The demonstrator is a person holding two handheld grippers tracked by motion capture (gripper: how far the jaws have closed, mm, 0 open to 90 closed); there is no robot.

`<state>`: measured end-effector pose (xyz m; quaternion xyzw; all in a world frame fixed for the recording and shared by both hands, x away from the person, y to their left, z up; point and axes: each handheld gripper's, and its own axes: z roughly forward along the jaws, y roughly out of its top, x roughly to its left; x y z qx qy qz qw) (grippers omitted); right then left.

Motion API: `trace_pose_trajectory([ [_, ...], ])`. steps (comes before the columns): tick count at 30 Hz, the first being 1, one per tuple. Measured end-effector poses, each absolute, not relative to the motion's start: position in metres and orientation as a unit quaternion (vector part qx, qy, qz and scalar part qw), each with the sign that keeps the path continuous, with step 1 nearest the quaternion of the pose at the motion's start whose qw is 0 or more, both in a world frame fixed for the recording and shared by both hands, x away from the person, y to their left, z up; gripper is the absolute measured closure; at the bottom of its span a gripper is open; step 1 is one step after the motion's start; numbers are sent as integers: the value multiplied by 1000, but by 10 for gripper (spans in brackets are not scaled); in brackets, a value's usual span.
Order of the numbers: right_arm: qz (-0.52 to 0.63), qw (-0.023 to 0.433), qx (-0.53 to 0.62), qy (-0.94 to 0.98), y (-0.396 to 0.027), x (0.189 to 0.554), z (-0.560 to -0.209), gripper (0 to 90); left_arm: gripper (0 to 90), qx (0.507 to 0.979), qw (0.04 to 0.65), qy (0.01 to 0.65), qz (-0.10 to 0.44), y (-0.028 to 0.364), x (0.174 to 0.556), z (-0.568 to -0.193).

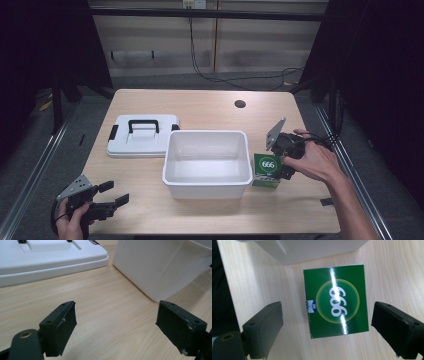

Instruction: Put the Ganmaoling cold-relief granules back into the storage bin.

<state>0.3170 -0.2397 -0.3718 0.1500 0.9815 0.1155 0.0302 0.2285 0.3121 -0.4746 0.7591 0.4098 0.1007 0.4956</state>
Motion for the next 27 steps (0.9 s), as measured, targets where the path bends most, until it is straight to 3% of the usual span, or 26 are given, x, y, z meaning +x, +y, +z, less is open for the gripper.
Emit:
trace_pose_trajectory([
  [27,38,-2,124,992,-227,343,-406,97,158,758,495,413,103,312,229,-475],
])
